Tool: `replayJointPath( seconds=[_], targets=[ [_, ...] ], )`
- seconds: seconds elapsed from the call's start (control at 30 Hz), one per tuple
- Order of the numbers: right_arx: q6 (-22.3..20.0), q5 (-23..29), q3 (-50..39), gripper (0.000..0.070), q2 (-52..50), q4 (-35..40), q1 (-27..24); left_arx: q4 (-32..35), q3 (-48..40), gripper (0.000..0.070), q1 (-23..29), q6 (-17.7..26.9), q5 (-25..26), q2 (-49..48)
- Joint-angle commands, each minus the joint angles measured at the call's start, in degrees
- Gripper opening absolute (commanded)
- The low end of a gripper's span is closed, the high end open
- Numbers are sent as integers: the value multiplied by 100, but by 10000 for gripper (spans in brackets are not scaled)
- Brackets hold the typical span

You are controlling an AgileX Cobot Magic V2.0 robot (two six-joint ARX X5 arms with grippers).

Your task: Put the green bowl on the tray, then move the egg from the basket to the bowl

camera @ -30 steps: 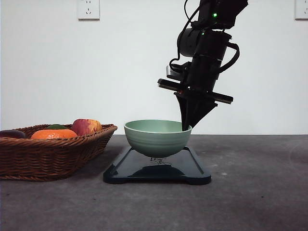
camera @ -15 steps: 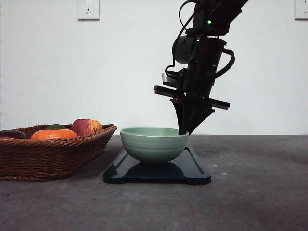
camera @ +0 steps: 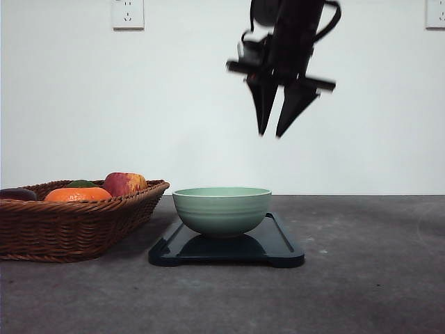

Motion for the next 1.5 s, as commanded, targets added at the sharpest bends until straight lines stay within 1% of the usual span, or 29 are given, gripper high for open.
replayJointPath(
  seconds=[0.0, 0.17, 0.37, 0.5, 0.67, 0.87, 1.0, 1.13, 1.27, 1.3, 1.33, 1.4, 1.43, 1.47],
  targets=[
    [-75, 82, -2, 188, -185, 177, 138, 23, 118, 307, -9, 2, 22, 48],
    [-75, 68, -962, 188, -973, 1072, 322, -59, 118, 307, -9, 2, 22, 48],
    [-75, 22, -2636, 187, -2050, 2350, 460, -61, 118, 307, -9, 2, 22, 48],
    [-82, -115, -3778, 187, -2788, 3136, 462, -63, 118, 307, -9, 2, 22, 48],
    [-201, -194, -5130, 187, -3764, 3877, 411, -68, 118, 307, -9, 2, 22, 48],
    [-259, -216, -6486, 187, -4924, 4210, 330, -62, 118, 311, -9, 2, 22, 48],
    [-259, -212, -7269, 187, -5723, 4245, 256, -62, 118, 312, -9, -7, 24, 48],
    [-255, -199, -7925, 187, -6543, 4243, 212, -47, 118, 312, -9, -149, 32, 48],
    [-252, -179, -8397, 187, -7324, 4216, 211, -12, 118, 318, -10, -194, 165, 49],
    [-252, -173, -8468, 187, -7493, 4192, 211, -14, 118, 329, -12, -215, 183, 51],
    [-246, -156, -8507, 187, -7619, 4184, 213, -14, 118, 359, -24, -224, 195, 59],
    [-235, -91, -8525, 187, -7835, 4103, 213, -19, 138, 469, -82, -261, 199, 100],
    [-236, -77, -8525, 187, -7904, 4103, 213, -24, 163, 509, -114, -273, 199, 143],
    [-240, -72, -8525, 187, -7971, 4107, 213, -30, 201, 510, -157, -283, 199, 204]
  ],
)
